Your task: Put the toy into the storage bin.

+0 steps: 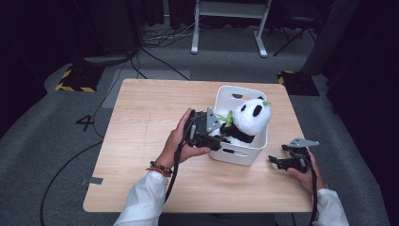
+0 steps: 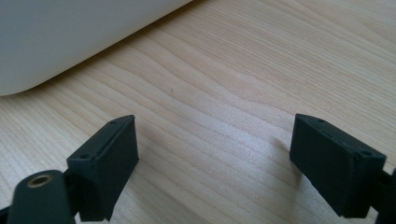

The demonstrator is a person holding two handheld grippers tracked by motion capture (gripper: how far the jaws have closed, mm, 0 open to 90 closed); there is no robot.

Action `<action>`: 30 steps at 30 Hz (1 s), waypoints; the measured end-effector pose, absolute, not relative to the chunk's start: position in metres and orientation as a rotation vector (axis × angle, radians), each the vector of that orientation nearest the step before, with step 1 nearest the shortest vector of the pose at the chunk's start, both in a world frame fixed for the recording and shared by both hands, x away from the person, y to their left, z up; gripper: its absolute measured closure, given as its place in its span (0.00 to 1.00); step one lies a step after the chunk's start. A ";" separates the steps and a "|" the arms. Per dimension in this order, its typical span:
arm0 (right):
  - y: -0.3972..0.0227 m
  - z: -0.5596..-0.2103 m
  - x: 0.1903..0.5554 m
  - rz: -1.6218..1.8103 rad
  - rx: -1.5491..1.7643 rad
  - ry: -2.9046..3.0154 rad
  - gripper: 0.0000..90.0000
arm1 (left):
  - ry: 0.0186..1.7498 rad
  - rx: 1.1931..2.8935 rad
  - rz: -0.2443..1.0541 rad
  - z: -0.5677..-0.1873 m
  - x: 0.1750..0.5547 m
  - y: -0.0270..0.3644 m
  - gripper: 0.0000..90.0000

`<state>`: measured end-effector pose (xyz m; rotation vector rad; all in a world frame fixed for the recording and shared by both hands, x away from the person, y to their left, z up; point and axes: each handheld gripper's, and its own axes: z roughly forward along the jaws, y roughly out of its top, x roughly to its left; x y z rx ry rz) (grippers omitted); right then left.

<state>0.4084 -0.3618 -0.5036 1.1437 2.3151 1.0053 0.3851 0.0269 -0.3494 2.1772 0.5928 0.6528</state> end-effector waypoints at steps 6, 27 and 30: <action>-0.362 -0.504 0.408 1.005 1.144 2.315 0.17 | 0.597 2.172 0.661 -0.351 0.384 0.033 0.18; -0.362 -0.504 0.408 1.005 1.144 2.315 0.17 | 0.620 2.210 0.717 -0.361 0.379 0.052 0.18; -0.362 -0.504 0.408 1.005 1.145 2.315 0.17 | 0.623 2.214 0.714 -0.363 0.379 0.053 0.18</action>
